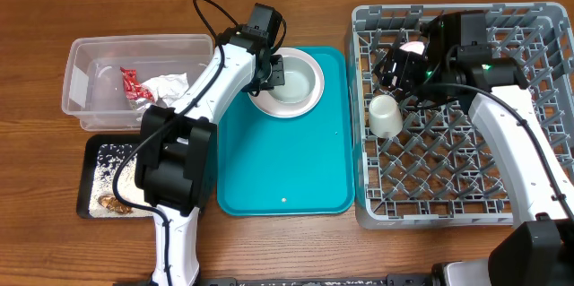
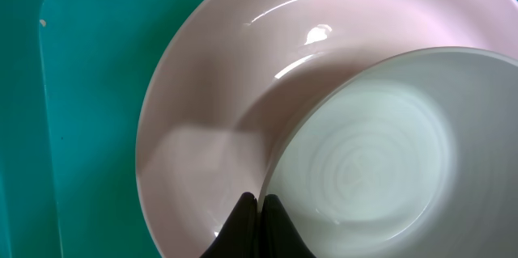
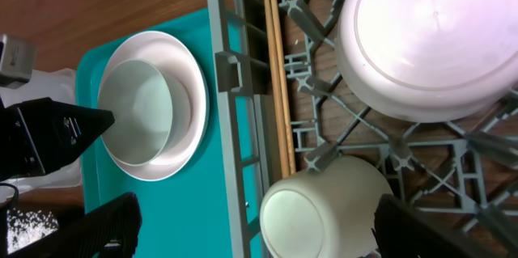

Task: Sort waste into correct bins and load items into the dishwasher
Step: 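Lift the saucer with the left gripper and tilt it toward the right gripper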

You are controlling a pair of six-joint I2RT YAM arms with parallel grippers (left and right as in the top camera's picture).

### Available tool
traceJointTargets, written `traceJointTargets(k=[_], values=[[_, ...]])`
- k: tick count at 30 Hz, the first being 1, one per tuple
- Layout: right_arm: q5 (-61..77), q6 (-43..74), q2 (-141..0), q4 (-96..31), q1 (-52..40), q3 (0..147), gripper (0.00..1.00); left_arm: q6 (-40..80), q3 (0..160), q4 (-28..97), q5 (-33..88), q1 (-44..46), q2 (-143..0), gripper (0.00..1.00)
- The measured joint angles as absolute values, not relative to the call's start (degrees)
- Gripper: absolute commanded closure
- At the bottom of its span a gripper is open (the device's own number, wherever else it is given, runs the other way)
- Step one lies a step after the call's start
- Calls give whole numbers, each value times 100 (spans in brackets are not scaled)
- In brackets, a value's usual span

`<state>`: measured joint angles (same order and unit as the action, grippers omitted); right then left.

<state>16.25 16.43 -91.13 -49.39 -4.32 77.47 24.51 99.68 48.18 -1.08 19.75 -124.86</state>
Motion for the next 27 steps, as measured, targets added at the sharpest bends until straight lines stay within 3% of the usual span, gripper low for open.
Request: traceJointTargets(k=[9,23,27], values=[[1730,1643,-9043,-4965,-432,7747,8,2421,9966,5011,-62,1977,-12169,96],[2716,1634,-8110,-5039,-751,7754,43,2362,9972,6604,132,2497,-10265,96],[2556,1634,-8084,-5452,-1186,7762,47,2357,9968,6917,148,2641,-10280,96]])
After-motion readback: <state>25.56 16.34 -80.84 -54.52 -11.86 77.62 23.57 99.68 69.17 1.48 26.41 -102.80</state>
